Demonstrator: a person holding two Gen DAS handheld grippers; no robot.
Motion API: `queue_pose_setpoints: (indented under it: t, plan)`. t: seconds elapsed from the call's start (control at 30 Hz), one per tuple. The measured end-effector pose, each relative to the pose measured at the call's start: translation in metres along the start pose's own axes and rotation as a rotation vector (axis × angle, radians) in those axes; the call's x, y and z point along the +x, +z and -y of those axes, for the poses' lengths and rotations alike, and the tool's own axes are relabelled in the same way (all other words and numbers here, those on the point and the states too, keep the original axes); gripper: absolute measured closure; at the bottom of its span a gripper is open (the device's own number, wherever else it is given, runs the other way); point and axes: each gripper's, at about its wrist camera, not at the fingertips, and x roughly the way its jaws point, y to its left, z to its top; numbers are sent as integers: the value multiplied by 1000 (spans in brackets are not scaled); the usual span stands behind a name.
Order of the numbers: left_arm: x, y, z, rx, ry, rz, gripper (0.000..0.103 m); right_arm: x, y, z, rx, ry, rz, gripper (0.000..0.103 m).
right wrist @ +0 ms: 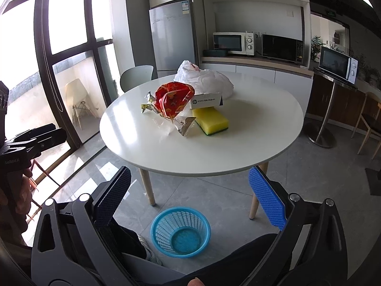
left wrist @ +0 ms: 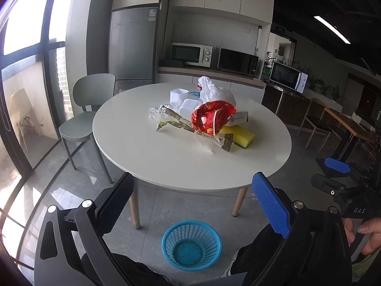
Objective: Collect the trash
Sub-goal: 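Move both grippers toward the items on the white table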
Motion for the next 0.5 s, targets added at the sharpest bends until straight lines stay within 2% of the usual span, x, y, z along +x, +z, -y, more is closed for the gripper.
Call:
queue_pose_setpoints:
  t: [0.17, 0.5]
  plan:
    - [1, 1, 0, 10, -23, -15, 6, 1, 1, 1, 14, 0, 2, 8]
    - [0, 2, -6, -5, -14, -7, 6, -1, 4, 4, 28, -2, 5, 8]
